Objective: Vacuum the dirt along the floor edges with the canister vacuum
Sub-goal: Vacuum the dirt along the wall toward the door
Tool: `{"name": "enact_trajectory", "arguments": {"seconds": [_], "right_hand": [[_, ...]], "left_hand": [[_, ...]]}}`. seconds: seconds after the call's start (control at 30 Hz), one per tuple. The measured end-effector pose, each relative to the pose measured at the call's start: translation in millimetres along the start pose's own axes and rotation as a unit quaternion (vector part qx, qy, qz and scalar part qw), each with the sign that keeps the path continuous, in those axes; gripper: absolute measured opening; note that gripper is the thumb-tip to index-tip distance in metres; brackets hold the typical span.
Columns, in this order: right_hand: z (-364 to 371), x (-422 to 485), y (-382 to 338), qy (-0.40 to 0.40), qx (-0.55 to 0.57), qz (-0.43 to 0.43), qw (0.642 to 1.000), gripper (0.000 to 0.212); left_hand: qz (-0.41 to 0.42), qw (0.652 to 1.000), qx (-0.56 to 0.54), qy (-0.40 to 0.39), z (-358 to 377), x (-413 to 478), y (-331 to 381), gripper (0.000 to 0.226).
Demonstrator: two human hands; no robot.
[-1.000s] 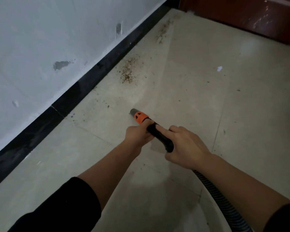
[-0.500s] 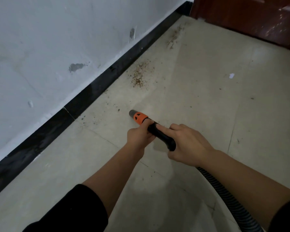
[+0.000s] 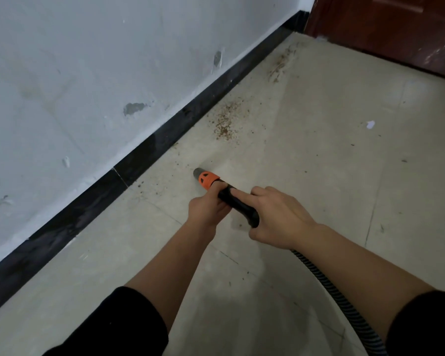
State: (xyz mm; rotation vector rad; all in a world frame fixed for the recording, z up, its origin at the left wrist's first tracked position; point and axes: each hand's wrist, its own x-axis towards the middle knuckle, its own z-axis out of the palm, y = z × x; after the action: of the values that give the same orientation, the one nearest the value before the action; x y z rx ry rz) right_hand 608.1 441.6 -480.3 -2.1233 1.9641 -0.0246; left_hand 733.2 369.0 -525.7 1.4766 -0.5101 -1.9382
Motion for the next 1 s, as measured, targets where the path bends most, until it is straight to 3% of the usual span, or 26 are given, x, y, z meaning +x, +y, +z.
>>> {"name": "enact_trajectory", "arguments": {"seconds": [1.0], "right_hand": [[15.8,-22.2,-37.5,-0.006,0.012,-0.046,0.999,0.082]], "left_hand": [[-0.008,1.000,-0.008,0.013,-52.2,-37.8,-5.8,0.015]]}}
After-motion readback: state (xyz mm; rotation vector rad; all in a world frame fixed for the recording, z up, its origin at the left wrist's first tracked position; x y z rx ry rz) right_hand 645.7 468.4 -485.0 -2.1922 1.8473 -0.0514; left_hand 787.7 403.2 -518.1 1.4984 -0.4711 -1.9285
